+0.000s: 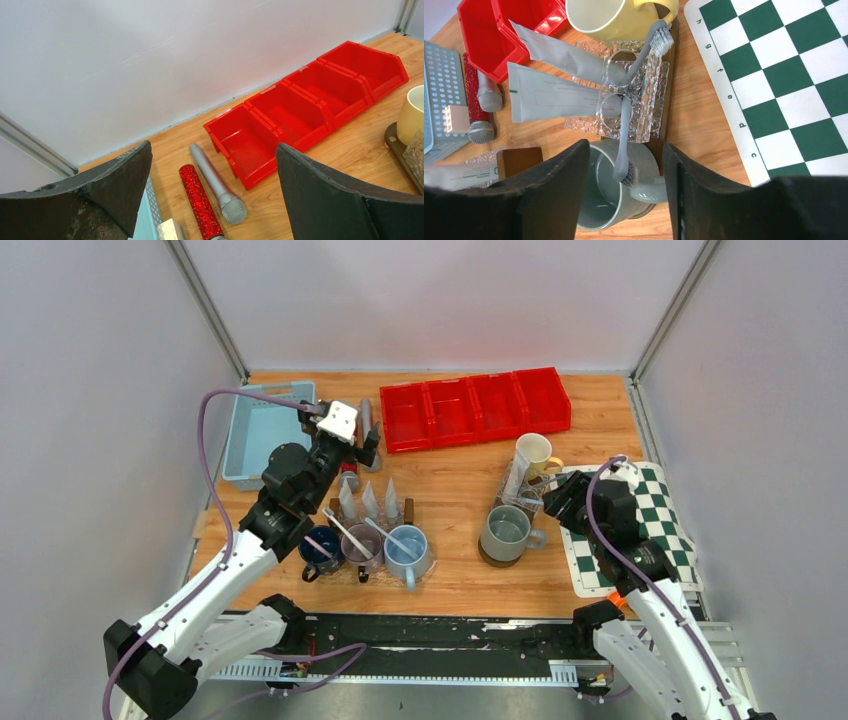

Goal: Prepare toiletry sets of a toothbrush and toothpaste on the tray
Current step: Place the toothbrush in the toothpaste holder, then reset both arms

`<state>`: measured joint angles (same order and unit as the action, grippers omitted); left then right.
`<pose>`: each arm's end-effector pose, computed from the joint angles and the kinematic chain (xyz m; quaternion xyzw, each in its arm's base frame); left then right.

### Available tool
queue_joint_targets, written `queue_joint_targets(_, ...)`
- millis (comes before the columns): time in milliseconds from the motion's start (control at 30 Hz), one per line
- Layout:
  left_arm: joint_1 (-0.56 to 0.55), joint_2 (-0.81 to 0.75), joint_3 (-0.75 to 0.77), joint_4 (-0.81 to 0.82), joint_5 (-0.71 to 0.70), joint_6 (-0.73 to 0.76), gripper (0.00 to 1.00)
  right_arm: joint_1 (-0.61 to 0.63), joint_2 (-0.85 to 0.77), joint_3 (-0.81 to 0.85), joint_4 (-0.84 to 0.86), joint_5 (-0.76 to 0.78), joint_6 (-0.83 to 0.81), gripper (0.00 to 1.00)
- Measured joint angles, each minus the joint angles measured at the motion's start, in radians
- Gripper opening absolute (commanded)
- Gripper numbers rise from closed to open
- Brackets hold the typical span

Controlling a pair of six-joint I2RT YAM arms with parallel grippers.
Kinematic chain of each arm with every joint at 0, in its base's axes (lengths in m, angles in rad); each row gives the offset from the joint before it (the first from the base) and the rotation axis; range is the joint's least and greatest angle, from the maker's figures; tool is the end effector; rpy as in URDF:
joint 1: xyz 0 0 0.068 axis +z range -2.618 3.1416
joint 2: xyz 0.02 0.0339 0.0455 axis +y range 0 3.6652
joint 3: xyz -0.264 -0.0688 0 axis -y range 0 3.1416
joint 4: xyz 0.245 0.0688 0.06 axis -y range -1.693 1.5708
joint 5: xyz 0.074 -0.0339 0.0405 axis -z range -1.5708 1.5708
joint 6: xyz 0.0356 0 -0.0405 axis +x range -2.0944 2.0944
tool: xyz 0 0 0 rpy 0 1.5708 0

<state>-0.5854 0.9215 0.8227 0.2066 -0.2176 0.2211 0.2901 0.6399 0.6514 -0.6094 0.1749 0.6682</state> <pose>0.1861 -0.1142 0.3710 0.1862 0.6425 -0.0627 0.7407 0.1385 0.0349 0.2726 0.2056 0.8573 0.1462 0.4489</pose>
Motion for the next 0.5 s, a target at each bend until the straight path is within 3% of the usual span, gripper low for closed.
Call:
queue_joint_targets(100, 0.001, 0.0, 0.0, 0.0, 0.0, 0.0, 1.0, -0.002, -0.01, 0.0, -0.002, 0.009, 0.0, 0.78)
queue_joint_targets(333, 0.003, -0.024, -0.001, -0.003, 0.0, 0.0, 1.0, -0.003, -0.078, 0.049, -0.056, 0.073, -0.04, 0.98)
queue_joint_targets(500, 0.003, -0.095, -0.001, -0.018, -0.025, 0.0, 1.0, -0.003, -0.164, 0.174, -0.079, 0.157, -0.124, 1.0)
